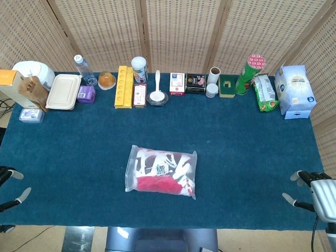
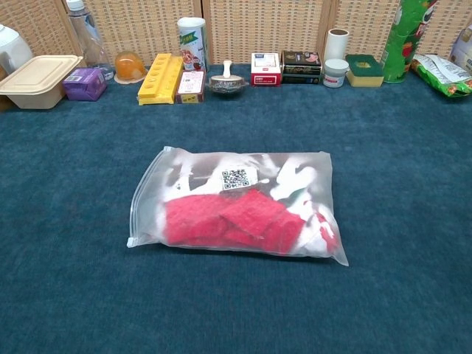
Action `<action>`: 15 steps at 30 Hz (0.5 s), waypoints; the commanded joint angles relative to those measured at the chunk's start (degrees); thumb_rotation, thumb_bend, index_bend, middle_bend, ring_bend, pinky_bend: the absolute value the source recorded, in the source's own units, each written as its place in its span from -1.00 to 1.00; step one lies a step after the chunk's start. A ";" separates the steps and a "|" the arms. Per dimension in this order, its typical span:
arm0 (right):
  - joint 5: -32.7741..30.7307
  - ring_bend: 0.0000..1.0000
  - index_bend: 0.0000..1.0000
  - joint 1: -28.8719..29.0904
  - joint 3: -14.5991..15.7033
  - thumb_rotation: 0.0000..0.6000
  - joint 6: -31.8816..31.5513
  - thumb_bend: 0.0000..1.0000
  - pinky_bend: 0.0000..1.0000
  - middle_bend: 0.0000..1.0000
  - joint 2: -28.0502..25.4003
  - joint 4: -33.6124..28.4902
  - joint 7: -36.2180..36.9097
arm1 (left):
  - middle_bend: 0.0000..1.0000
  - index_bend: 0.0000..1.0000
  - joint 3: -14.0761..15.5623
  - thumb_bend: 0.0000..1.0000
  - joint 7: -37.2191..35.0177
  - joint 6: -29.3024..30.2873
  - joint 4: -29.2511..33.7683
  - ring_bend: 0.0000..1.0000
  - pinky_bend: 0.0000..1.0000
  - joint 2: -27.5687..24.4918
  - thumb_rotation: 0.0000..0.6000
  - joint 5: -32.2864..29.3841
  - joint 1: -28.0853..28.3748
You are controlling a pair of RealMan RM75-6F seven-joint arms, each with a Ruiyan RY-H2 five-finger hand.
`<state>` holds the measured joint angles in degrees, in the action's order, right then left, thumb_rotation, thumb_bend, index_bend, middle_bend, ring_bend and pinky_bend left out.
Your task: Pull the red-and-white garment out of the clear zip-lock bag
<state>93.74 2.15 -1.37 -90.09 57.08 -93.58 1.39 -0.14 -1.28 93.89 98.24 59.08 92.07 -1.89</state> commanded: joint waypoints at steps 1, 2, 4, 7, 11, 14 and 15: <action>0.15 0.15 -0.07 0.26 -0.05 0.56 0.27 -0.61 0.09 0.15 -0.03 0.13 0.23 | -0.16 -0.07 0.04 -0.56 0.13 0.07 0.11 -0.38 -0.33 -0.07 1.00 0.17 -0.02; 0.32 0.15 -0.07 0.40 -0.03 0.56 0.39 -0.61 0.09 0.15 -0.01 0.19 0.34 | -0.16 -0.07 0.08 -0.56 0.18 0.11 0.19 -0.38 -0.33 -0.08 1.00 0.25 -0.04; 0.86 0.15 -0.08 0.80 -0.04 0.56 0.65 -0.61 0.09 0.15 0.11 0.23 0.61 | -0.16 -0.07 0.09 -0.56 0.33 0.13 0.34 -0.38 -0.33 -0.12 1.00 0.31 -0.05; 3.57 0.15 -0.09 3.52 -0.37 0.57 2.66 -0.61 0.08 0.15 1.07 -0.30 1.32 | -0.16 -0.07 -0.28 -0.56 0.85 0.20 0.80 -0.38 -0.33 -0.38 1.00 0.36 0.20; 5.71 0.14 -0.13 6.59 -0.88 0.56 5.36 -0.62 0.07 0.12 1.97 -1.79 1.13 | -0.16 -0.07 -0.47 -0.56 1.27 -0.12 1.09 -0.38 -0.33 -0.65 1.00 0.26 0.49; 7.48 0.09 -0.22 11.77 -1.92 0.57 11.40 -0.67 0.07 0.02 3.40 -5.71 -0.41 | -0.16 -0.07 -0.69 -0.56 1.25 -1.38 1.00 -0.38 -0.33 -0.53 1.00 -0.06 1.27; 7.27 0.07 -0.27 12.98 -2.22 0.57 13.22 -0.70 0.06 -0.02 3.70 -6.83 -1.31 | -0.16 -0.07 -0.80 -0.56 1.21 -1.64 0.85 -0.38 -0.33 -0.48 1.00 -0.25 1.45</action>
<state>100.06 11.44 -2.61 -81.39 59.54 -97.28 1.79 -0.84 -0.01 92.48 99.19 58.53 91.99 -0.64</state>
